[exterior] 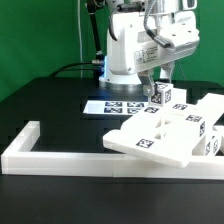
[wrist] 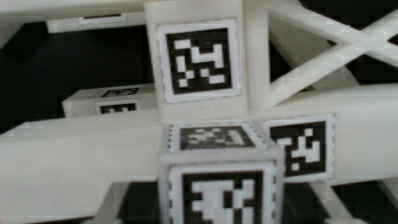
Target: Assemble chair
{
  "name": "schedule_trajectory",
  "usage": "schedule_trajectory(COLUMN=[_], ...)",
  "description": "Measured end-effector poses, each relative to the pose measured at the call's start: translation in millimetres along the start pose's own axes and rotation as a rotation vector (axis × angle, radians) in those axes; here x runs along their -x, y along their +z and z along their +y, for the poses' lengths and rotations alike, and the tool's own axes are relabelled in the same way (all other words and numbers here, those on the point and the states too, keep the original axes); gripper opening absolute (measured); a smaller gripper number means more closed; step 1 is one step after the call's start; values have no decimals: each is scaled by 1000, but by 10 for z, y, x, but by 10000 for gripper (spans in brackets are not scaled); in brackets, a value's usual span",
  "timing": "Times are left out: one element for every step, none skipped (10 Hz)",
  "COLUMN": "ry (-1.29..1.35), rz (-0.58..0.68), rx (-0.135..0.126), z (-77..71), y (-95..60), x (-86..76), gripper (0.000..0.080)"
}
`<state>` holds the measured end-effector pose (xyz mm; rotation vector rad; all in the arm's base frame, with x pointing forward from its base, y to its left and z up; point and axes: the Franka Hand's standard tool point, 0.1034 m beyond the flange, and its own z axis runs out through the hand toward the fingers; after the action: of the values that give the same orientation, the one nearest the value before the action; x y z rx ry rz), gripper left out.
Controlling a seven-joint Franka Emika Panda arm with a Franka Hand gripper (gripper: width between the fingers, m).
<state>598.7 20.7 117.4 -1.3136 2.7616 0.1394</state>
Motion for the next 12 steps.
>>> schedule_trajectory(ry=[-36,-36,-46,-49,-50,-54,-67,-69,-71,-73,-76,-81], rz=[-5,-13,-13,-13,-13,-13,-13,-14,-13,-12,-12,-12], rx=[-7,-7,-6,-6,-6,-7,-9,-9,-8,-6,-6,-6], z=[-4,-5,-2,-1,-1,-2,-7,1,12,27,39,56], y=[1,1,2,3,4,3,0,-1,3,11,12,14], x=[7,13,15,16,16,16,16,27,35,41,55,74], gripper=[289,289,289,367,551,551,629,643,643,649,649,649])
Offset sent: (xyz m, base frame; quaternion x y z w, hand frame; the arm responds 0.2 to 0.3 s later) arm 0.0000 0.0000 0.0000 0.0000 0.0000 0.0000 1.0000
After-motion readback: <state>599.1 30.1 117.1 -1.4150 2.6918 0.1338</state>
